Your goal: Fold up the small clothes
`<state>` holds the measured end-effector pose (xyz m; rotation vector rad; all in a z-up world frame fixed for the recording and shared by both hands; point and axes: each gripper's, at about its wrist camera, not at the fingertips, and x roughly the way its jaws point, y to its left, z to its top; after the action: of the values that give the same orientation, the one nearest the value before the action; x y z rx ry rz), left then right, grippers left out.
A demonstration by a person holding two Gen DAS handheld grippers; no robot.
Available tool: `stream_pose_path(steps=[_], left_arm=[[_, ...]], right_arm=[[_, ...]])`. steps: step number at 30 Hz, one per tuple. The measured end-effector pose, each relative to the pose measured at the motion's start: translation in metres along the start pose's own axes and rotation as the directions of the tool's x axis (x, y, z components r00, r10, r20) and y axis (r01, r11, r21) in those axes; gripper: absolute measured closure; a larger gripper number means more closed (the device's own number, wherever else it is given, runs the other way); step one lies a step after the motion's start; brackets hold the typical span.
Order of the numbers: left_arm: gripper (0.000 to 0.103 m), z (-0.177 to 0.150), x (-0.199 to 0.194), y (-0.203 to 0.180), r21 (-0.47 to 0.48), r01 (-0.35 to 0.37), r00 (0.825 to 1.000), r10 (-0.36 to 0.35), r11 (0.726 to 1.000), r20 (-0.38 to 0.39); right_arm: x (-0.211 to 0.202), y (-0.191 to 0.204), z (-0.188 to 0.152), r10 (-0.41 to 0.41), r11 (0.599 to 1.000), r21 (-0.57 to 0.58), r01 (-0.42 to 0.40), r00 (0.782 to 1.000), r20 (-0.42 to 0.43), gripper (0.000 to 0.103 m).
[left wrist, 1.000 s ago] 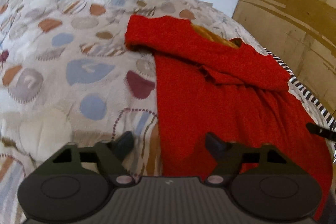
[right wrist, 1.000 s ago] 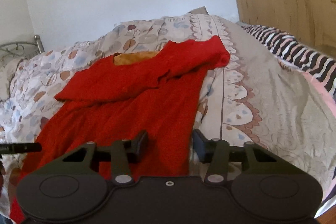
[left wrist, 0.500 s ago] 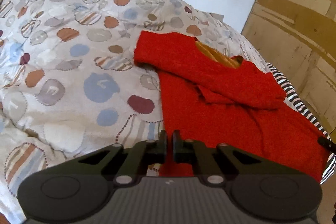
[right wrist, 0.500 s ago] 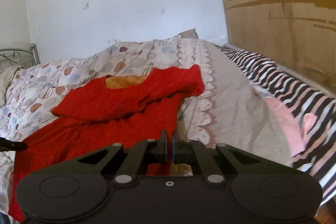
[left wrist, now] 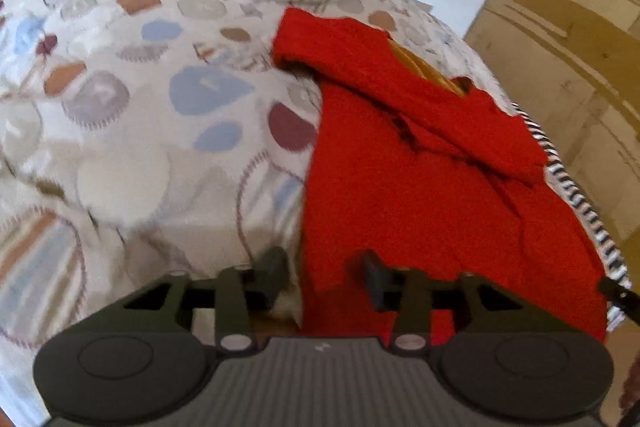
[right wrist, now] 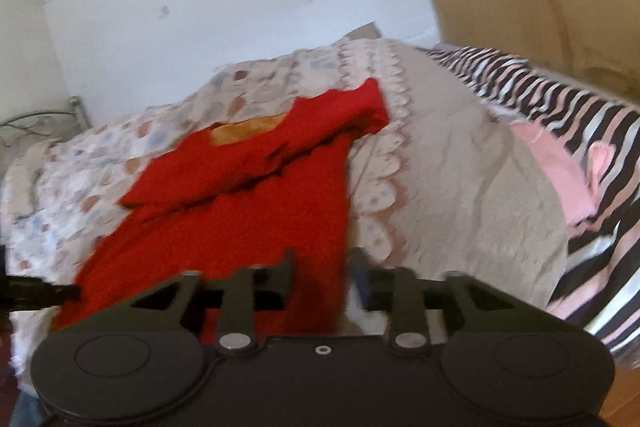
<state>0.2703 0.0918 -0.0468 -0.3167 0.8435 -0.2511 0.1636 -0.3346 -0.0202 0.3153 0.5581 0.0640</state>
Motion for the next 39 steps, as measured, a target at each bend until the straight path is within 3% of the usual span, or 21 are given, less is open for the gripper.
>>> stream_pose_path(steps=[1,3,4,5,6,7,11,14,19,23,26,27,28,30,31,32,34,36,39], left_arm=[[0.05,-0.003,-0.001,-0.002,0.008,0.002,1.0,-0.002,1.0,-0.007],[0.053,-0.009,0.0,-0.006,0.039,-0.008,1.0,0.009,0.999,-0.018],[0.078,-0.011,0.001,-0.009,0.062,-0.022,1.0,0.023,0.998,-0.021],[0.091,-0.013,0.0,-0.013,0.087,-0.043,0.999,0.045,0.995,-0.021],[0.093,-0.013,-0.002,-0.017,0.114,-0.059,0.998,0.061,0.992,-0.014],[0.094,-0.013,-0.007,-0.021,0.128,-0.069,0.998,0.07,0.989,-0.002],[0.096,-0.008,-0.036,-0.034,0.159,-0.086,0.995,0.076,0.983,0.07],[0.096,-0.007,-0.05,-0.036,0.155,-0.07,0.996,0.061,0.985,0.063],[0.096,-0.018,-0.029,-0.026,0.151,-0.105,0.994,0.101,0.983,0.034],[0.093,-0.024,-0.017,-0.016,0.108,-0.089,0.996,0.088,0.99,0.015],[0.085,-0.025,-0.023,-0.017,0.105,-0.086,0.996,0.084,0.991,0.025],[0.078,-0.025,-0.026,-0.018,0.1,-0.094,0.995,0.091,0.991,0.025],[0.064,-0.025,-0.029,-0.018,0.091,-0.1,0.995,0.098,0.991,0.026],[0.047,-0.025,-0.036,-0.018,0.072,-0.115,0.993,0.114,0.991,0.026],[0.035,-0.026,-0.04,-0.019,0.069,-0.119,0.993,0.117,0.991,0.031],[0.031,-0.028,-0.044,-0.02,0.07,-0.123,0.992,0.12,0.99,0.041],[0.012,-0.032,-0.053,-0.025,0.084,-0.139,0.989,0.134,0.987,0.067],[0.001,-0.037,-0.062,-0.032,0.111,-0.158,0.984,0.147,0.981,0.099],[0.001,-0.044,-0.07,-0.044,0.153,-0.174,0.98,0.156,0.973,0.125]], right_arm=[[-0.003,0.002,-0.004,0.011,1.0,-0.004,-0.011,1.0,-0.005,0.051],[-0.006,0.007,-0.013,0.031,0.999,-0.025,-0.031,0.999,-0.027,0.049],[-0.006,0.011,-0.017,0.024,0.999,-0.044,-0.026,0.999,-0.038,0.056],[-0.006,0.017,-0.02,-0.002,0.997,-0.077,-0.001,0.999,-0.039,0.078],[-0.006,0.021,-0.021,-0.027,0.993,-0.112,0.023,0.999,-0.036,0.092],[-0.008,0.024,-0.02,-0.024,0.991,-0.131,0.019,0.999,-0.035,0.096],[-0.027,0.025,-0.004,-0.066,0.98,-0.188,0.064,0.998,-0.001,0.098],[-0.044,0.021,0.009,-0.094,0.972,-0.213,0.096,0.995,0.019,0.099],[-0.039,0.011,0.003,-0.128,0.964,-0.236,0.122,0.992,-0.012,0.1],[-0.024,0.006,-0.01,-0.14,0.969,-0.21,0.128,0.989,-0.044,0.097],[-0.03,0.014,-0.014,-0.133,0.959,-0.253,0.124,0.991,-0.019,0.087],[-0.033,0.017,-0.015,-0.138,0.952,-0.279,0.13,0.99,-0.008,0.083],[-0.036,0.019,-0.015,-0.139,0.945,-0.299,0.133,0.99,0.004,0.077],[-0.044,0.024,-0.016,-0.136,0.932,-0.336,0.138,0.99,0.029,0.06],[-0.047,0.028,-0.018,-0.135,0.922,-0.36,0.14,0.99,0.039,0.044],[-0.051,0.032,-0.021,-0.131,0.912,-0.385,0.138,0.99,0.046,0.034],[-0.058,0.042,-0.029,-0.106,0.885,-0.45,0.119,0.993,0.054,0.025],[-0.065,0.059,-0.041,-0.079,0.825,-0.557,0.096,0.995,0.055,0.014],[-0.071,0.081,-0.064,-0.03,0.705,-0.707,0.052,0.999,0.043,0.005]])
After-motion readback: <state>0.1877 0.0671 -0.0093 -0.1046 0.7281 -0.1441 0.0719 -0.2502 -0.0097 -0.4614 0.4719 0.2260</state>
